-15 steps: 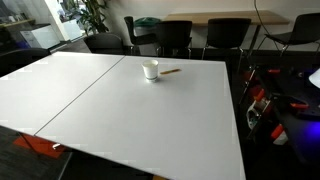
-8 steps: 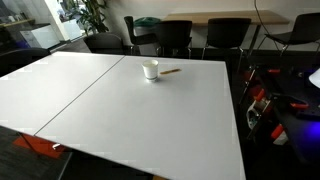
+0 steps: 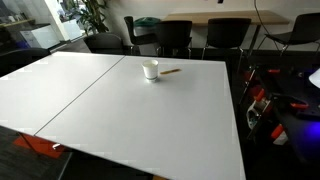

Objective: Pick the pen and put it in the cup

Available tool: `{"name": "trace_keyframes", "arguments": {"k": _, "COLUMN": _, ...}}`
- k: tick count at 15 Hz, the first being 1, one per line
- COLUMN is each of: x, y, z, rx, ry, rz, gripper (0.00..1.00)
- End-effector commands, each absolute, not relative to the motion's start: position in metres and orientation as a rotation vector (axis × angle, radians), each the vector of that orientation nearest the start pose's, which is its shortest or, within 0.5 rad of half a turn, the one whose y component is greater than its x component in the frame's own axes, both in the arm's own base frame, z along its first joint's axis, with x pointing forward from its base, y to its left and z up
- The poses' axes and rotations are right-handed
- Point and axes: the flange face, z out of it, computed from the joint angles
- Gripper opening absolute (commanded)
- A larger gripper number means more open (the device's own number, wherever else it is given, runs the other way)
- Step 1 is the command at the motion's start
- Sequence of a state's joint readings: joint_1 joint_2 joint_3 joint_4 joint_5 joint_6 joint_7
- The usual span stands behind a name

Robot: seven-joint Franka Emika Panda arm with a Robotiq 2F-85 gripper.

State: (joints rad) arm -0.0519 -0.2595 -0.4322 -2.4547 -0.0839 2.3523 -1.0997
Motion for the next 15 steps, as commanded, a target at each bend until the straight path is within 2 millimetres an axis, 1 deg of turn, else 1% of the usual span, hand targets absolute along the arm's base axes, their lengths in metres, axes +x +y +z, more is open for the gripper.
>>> {"name": "trace_keyframes", "arguments": {"k": 1, "x": 0.410, "y": -0.218, "z": 0.400, "rx": -3.020, "ry": -1.061, "rz": -0.204, "gripper": 1.00}}
{"name": "trace_keyframes", "arguments": {"k": 4, "x": 0.420, "y": -0.223, "z": 0.384, "rx": -3.025, "ry": -1.040, "rz": -0.199, "gripper": 1.00}}
{"name": "trace_keyframes", "arguments": {"k": 5, "x": 0.426, "y": -0.224, "z": 0.375, "rx": -3.043, "ry": -1.008, "rz": -0.222, "gripper": 1.00}}
{"name": "trace_keyframes", "arguments": {"k": 6, "x": 0.430, "y": -0.225, "z": 0.369, "rx": -3.042, "ry": -1.019, "rz": -0.263, "gripper": 1.00}}
{"name": "trace_keyframes", "arguments": {"k": 9, "x": 0.444, "y": -0.227, "z": 0.341, "rx": -3.044, "ry": -0.969, "rz": -0.262, "gripper": 1.00}}
{"name": "trace_keyframes", "arguments": {"k": 12, "x": 0.459, "y": -0.224, "z": 0.311, "rx": -3.023, "ry": -0.982, "rz": -0.270, "gripper": 1.00}}
{"name": "trace_keyframes", "arguments": {"k": 15, "x": 0.474, "y": -0.225, "z": 0.284, "rx": -2.998, "ry": -1.063, "rz": -0.227, "gripper": 1.00}}
